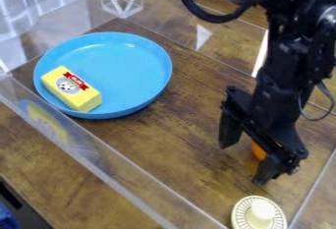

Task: Put the orange ball in the blue tray

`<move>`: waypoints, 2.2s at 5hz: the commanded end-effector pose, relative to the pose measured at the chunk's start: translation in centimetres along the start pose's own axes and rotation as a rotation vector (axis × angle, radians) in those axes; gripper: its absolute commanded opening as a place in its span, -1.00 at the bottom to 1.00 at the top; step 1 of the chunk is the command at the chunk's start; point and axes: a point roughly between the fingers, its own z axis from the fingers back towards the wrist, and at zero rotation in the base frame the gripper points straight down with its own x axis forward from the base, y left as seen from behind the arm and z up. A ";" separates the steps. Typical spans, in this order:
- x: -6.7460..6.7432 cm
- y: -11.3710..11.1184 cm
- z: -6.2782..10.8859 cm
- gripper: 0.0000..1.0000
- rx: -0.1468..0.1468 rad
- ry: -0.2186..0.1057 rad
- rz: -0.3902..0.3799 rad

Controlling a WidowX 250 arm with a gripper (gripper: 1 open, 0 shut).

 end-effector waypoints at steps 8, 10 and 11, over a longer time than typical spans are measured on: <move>4.4 -0.7 1.1 1.00 0.039 -0.169 -0.041; 4.6 -0.4 1.0 1.00 0.033 -0.181 -0.030; 4.6 -0.2 1.0 1.00 0.026 -0.187 -0.023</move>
